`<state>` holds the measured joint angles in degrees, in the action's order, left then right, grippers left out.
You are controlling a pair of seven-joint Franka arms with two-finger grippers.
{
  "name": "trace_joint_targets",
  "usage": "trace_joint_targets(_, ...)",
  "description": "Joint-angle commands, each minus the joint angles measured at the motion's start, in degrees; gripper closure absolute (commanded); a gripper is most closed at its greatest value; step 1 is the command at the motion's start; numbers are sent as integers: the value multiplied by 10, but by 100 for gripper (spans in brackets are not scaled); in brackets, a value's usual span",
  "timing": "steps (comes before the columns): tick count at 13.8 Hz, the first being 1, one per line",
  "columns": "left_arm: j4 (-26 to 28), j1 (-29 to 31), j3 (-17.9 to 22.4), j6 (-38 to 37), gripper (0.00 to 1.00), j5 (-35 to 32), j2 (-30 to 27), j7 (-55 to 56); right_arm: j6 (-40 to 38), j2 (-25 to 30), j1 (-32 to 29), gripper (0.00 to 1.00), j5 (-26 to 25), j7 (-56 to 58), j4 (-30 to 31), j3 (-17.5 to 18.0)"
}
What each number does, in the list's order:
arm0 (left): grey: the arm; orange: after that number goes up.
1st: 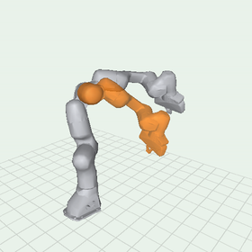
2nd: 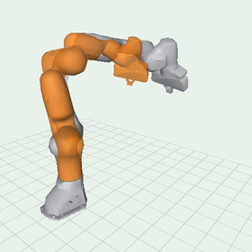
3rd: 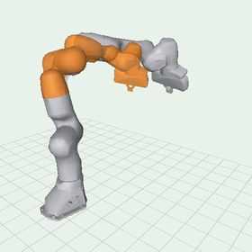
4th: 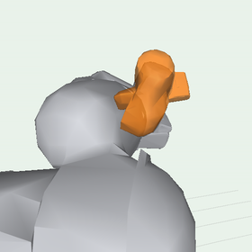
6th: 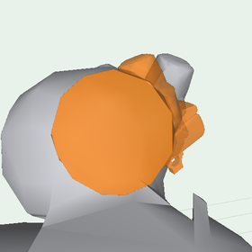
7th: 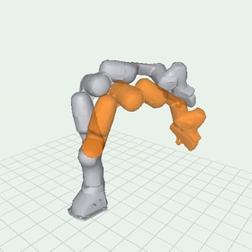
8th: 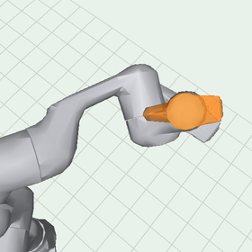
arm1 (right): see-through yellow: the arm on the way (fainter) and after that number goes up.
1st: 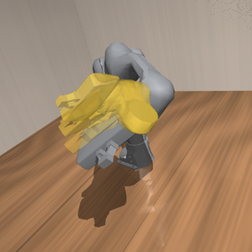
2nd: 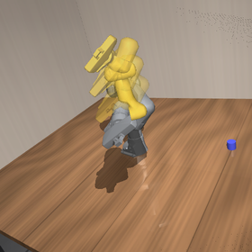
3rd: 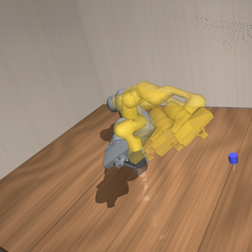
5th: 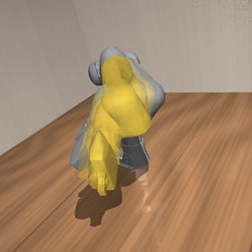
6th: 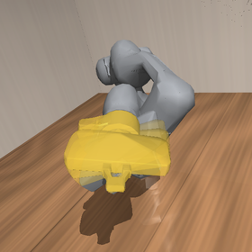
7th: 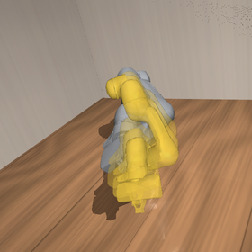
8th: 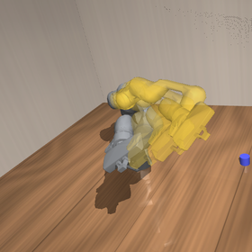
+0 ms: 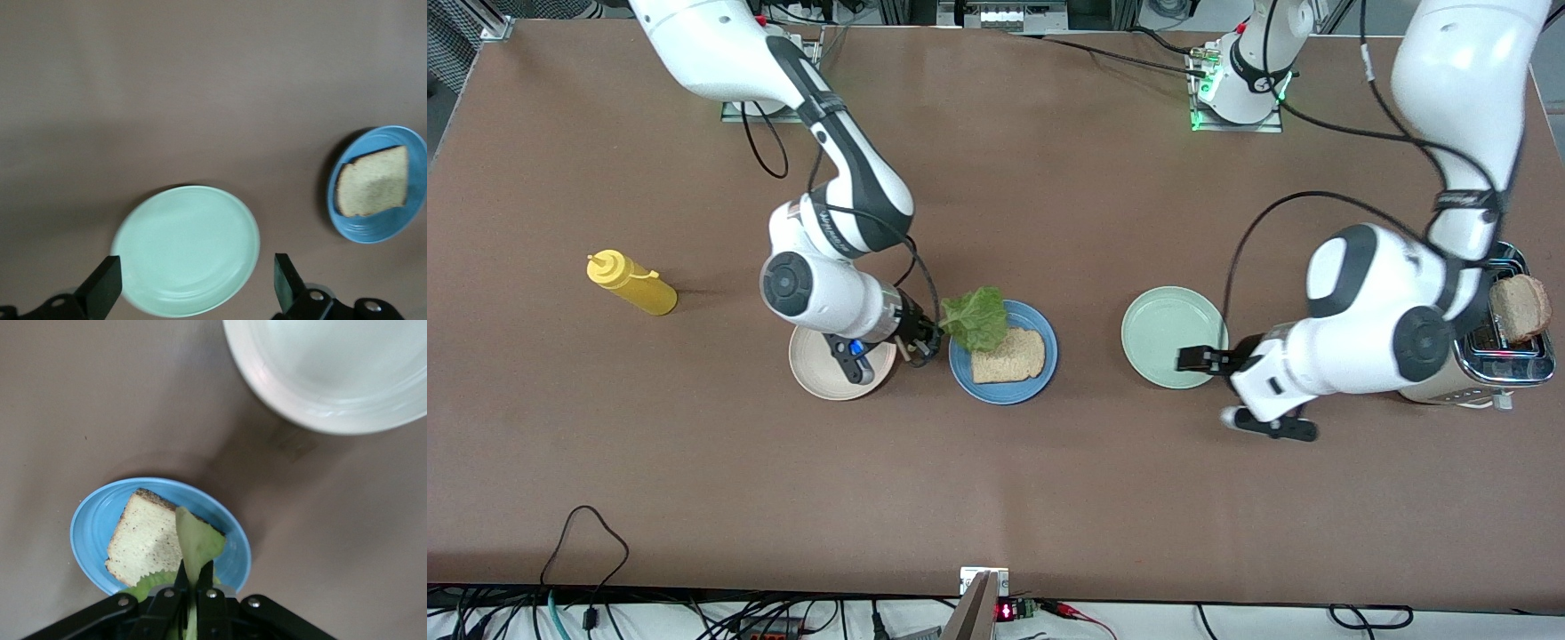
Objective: Make sandwich in blue plate with both arms
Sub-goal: 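Place the lettuce on the toast with the right gripper while the left withdraws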
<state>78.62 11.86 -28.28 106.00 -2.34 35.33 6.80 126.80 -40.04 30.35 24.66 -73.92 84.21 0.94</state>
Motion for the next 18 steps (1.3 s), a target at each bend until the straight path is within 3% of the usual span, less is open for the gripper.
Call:
trace_joint_targets(1,-16,14,8,-53,0,-20,-30,-5,48,-33,21,92,7,-39,-24,-4)
trace_joint_targets(3,-27,34,8,-61,0,-21,-34,-5,64,-41,23,90,8,-52,-24,-4)
trace_joint_targets(5,-25,34,9,-62,0,-25,-35,-5,68,-50,23,79,8,-68,-31,-4)
trace_joint_targets(9,-25,24,-1,-82,0,-83,-39,-3,71,-59,30,47,7,-75,-37,-4)
trace_joint_targets(11,-25,20,0,-89,0,-83,-39,-3,74,-59,31,20,7,-71,-37,-4)
trace_joint_targets(12,-25,20,0,-101,0,-84,-39,-3,71,-58,30,15,7,-69,-37,-5)
trace_joint_targets(13,-25,21,0,-111,0,-84,-40,-3,67,-53,29,0,3,-69,-37,-5)
trace_joint_targets(15,-25,20,0,-127,0,-86,-42,-3,62,-41,24,0,-13,-60,-36,-8)
trace_joint_targets(18,-24,21,1,-130,0,-91,-42,-3,-11,0,-1,0,-24,-5,-34,-10)
